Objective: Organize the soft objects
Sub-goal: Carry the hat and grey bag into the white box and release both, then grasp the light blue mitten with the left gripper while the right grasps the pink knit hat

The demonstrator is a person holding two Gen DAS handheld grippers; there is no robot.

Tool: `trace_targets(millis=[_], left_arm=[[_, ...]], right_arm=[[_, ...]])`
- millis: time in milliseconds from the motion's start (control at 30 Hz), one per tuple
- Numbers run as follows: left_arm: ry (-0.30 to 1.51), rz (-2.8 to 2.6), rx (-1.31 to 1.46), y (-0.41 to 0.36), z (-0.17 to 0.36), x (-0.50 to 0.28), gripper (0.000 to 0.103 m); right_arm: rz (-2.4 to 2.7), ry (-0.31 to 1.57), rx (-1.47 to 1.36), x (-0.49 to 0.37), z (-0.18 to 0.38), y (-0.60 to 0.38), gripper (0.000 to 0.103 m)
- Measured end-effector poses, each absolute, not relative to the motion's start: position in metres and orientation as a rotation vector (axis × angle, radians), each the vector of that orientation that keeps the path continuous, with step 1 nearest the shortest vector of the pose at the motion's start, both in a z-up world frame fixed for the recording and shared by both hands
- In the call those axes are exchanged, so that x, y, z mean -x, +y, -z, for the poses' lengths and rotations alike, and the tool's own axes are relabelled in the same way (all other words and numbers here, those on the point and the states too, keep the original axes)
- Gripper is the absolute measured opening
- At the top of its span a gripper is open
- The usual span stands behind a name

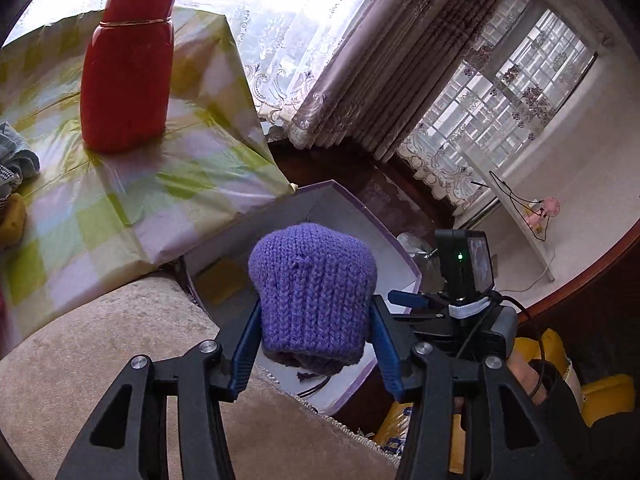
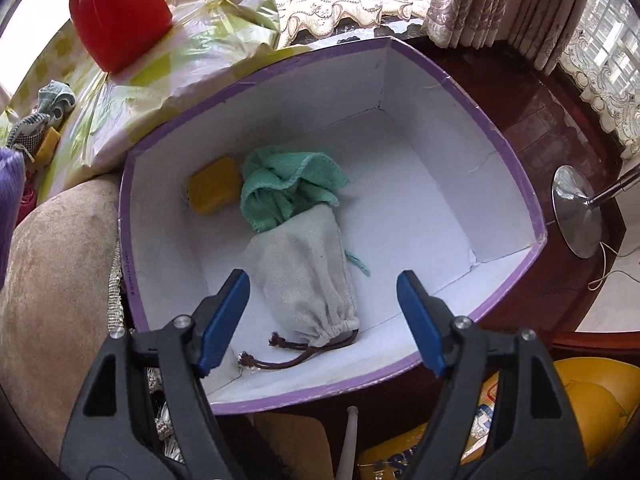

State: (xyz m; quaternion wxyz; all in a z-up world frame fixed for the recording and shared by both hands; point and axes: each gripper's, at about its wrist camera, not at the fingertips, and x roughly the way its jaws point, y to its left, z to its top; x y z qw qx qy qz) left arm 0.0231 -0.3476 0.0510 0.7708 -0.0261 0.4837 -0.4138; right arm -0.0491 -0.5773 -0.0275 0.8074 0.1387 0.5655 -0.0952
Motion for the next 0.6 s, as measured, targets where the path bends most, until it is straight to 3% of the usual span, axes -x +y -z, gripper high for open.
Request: trace_targets(millis=[100,600], left_arm=[[1.108,0.961,-0.002,-0.365,-0.041,-0.015,0.071],[1.054,0.776,0.130,-0.302,-0.046,-0.034,0.072]], right_arm=[[0.233,1.172,-0.322,0.048,0.019,-0.587,0.078],[0.183,1.095,-0.322,0.034,0.003,-0.573,0.078]])
